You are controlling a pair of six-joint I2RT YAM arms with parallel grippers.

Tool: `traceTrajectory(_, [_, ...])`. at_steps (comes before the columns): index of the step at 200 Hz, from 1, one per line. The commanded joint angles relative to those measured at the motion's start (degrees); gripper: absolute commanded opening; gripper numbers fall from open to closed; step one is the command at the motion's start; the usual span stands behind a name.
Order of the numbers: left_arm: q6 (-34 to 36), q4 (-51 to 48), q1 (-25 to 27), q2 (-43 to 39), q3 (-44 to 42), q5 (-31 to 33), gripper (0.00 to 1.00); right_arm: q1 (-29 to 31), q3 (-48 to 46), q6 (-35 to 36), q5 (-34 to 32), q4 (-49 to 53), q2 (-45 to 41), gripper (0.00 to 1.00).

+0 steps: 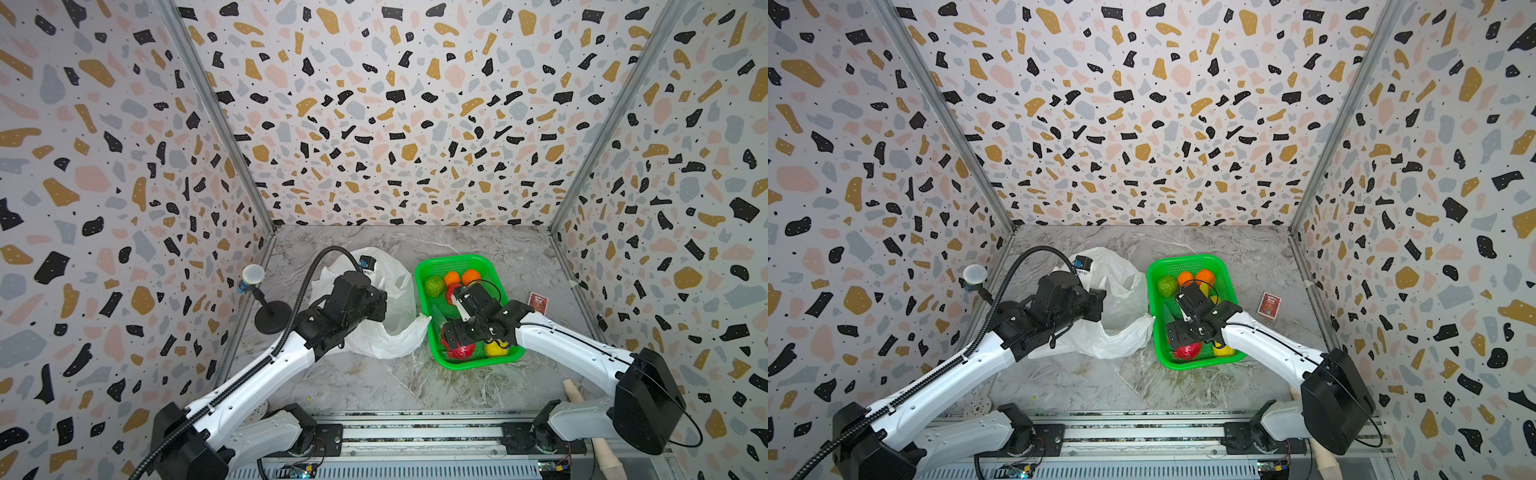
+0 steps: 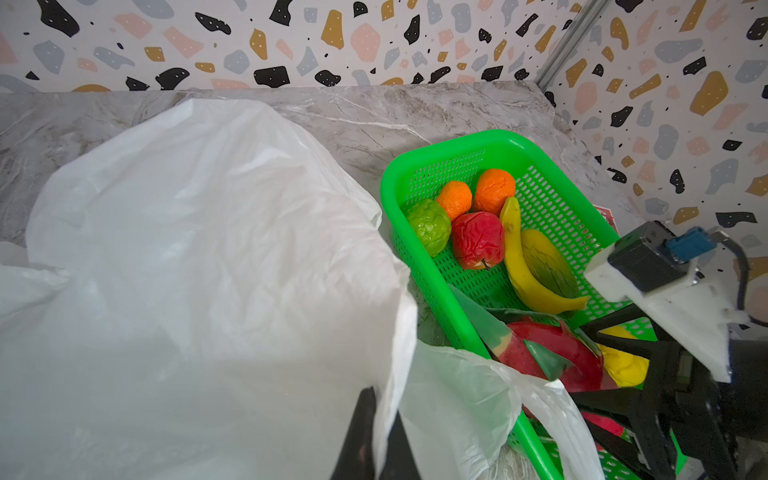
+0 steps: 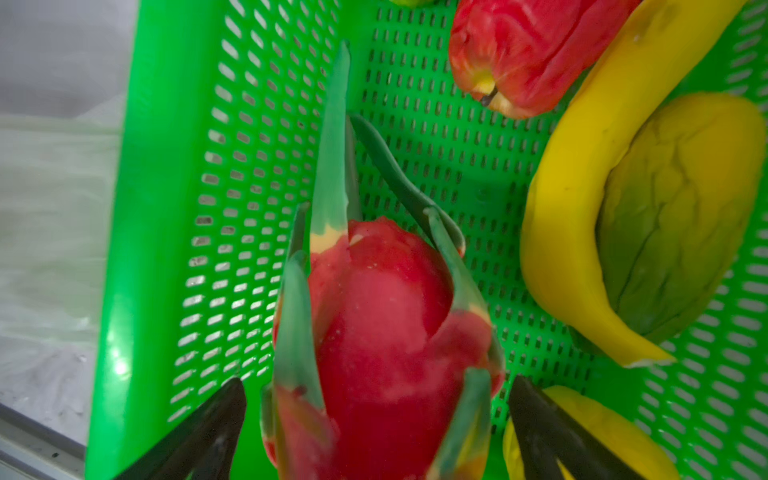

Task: Place the fruits into the plastic bag
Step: 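Grasp the red dragon fruit in the basket with the right gripper, then lift the dragon fruit out of the basket toward the held bag opening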

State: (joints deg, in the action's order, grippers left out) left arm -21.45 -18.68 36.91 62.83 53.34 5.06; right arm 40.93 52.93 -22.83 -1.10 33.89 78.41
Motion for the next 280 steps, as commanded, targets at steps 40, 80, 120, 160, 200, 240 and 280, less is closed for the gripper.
traceTrajectory(40, [1.5,2.0,-0.26,0.3,-0.78,0.36,0.0,-0.15,-2.68,-1.14,0.84,0.72,4.04,0.99])
traceTrajectory(80, [1.42,1.8,-0.27,0.3,-0.77,0.55,0.0,-0.15,-5.32,-1.67,-0.42,-2.36,6.95,0.99])
traceTrajectory(120, [1.41,1.91,-0.26,0.52,-0.49,0.57,0.0,-0.15,-5.85,-1.24,-0.99,-3.95,8.72,0.85])
traceTrajectory(160, [1.67,1.8,-0.26,0.45,-0.3,0.82,0.0,-0.13,-5.99,-0.14,-0.37,-6.02,4.68,0.46])
traceTrajectory(200, [1.79,1.89,-0.26,0.85,-0.39,0.83,0.0,-0.4,-5.92,-1.22,-0.98,-9.5,-3.14,0.08])
traceTrajectory(240, [1.67,1.74,-0.26,0.64,-0.43,0.56,0.0,-0.63,-5.39,-2.03,-1.38,-11.73,-9.21,0.0])
traceTrajectory(280, [1.79,1.72,-0.26,0.54,-0.39,0.57,0.0,-1.23,-4.13,-1.63,-3.92,-12.49,-14.19,0.0])
